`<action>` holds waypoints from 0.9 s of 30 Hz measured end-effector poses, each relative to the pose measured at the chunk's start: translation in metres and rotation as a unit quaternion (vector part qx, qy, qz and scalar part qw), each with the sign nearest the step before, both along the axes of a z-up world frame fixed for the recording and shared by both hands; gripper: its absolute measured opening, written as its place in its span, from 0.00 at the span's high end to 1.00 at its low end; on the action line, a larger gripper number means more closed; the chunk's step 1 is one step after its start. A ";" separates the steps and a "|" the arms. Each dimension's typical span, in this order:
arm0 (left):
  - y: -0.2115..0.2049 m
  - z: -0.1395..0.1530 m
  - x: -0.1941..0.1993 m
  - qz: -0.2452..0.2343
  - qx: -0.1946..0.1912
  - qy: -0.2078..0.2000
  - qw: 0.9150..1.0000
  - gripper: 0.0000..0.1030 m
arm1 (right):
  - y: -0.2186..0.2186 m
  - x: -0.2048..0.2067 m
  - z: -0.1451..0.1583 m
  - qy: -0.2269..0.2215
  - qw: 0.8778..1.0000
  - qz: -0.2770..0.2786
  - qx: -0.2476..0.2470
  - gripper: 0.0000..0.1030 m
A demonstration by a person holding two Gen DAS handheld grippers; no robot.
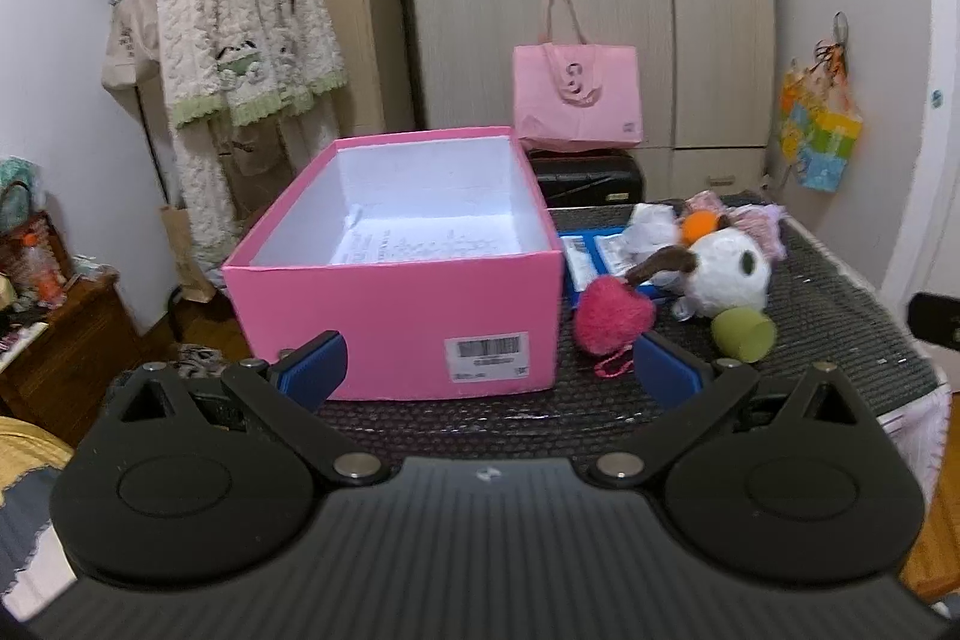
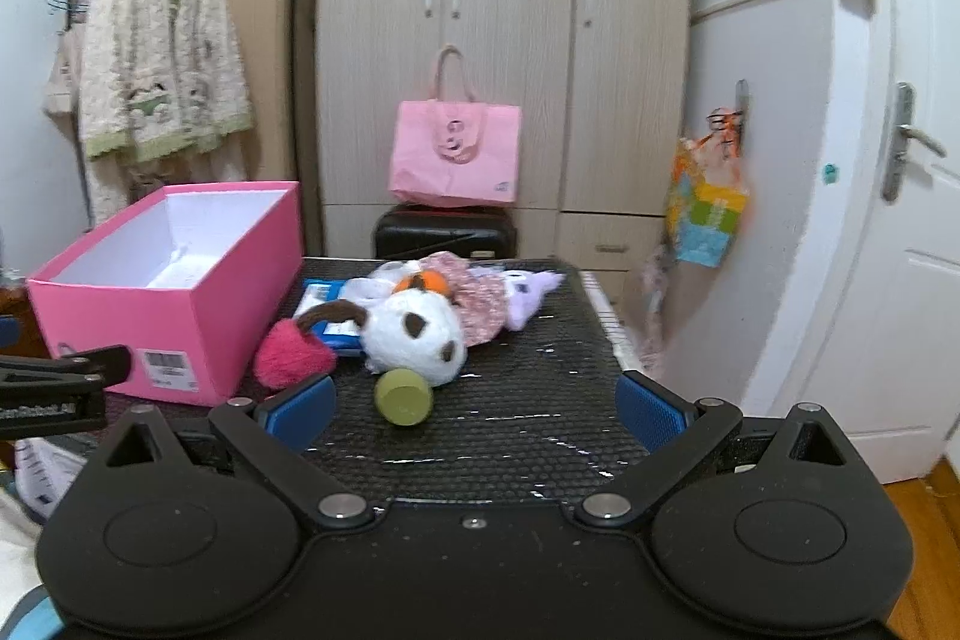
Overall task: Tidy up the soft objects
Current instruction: 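Grasp the pink fluffy heart with the left tool while the right tool grasps the green sponge ball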
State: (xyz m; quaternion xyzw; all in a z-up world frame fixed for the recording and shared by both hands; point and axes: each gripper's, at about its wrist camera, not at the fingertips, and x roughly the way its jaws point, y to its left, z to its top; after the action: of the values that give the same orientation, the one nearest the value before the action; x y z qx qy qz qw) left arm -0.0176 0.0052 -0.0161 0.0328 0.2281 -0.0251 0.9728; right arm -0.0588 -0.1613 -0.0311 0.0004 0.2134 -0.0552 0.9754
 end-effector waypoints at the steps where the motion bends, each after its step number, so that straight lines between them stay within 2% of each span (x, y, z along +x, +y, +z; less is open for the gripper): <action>1: 0.000 0.002 -0.003 -0.006 -0.007 -0.009 1.000 0.00 | -0.002 -0.001 0.001 -0.003 1.000 0.010 0.005 0.01; 5: -0.004 0.007 -0.010 -0.023 -0.014 -0.061 0.998 0.00 | -0.008 -0.003 0.006 -0.034 0.999 0.029 0.005 0.01; 12: -0.030 -0.003 0.010 -0.076 -0.019 -0.073 0.994 0.02 | -0.032 0.014 -0.017 -0.100 0.993 0.067 -0.002 0.01; 16: -0.050 -0.018 0.022 -0.120 -0.012 -0.075 0.990 0.05 | -0.053 0.037 -0.040 -0.083 0.993 0.083 0.016 0.02; 18: -0.062 -0.026 0.027 -0.134 0.005 -0.076 0.988 0.13 | -0.061 0.049 -0.052 -0.067 0.993 0.095 0.030 0.02; 21: -0.077 -0.040 0.042 -0.147 0.026 -0.073 0.986 0.17 | -0.067 0.061 -0.070 -0.051 0.989 0.130 0.042 0.02; 23: -0.084 -0.047 0.055 -0.144 0.039 -0.054 0.987 0.24 | -0.061 0.069 -0.082 -0.040 0.987 0.152 0.031 0.02; 27: -0.093 -0.058 0.082 -0.147 0.040 -0.014 0.988 0.34 | -0.045 0.084 -0.099 -0.021 0.985 0.173 -0.003 0.03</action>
State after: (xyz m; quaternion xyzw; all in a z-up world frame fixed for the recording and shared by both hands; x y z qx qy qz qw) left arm 0.0649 -0.0873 -0.0739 0.1050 0.2081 -0.1580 0.9595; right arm 0.0257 -0.2067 -0.1306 -0.0382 0.1897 0.1141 0.9744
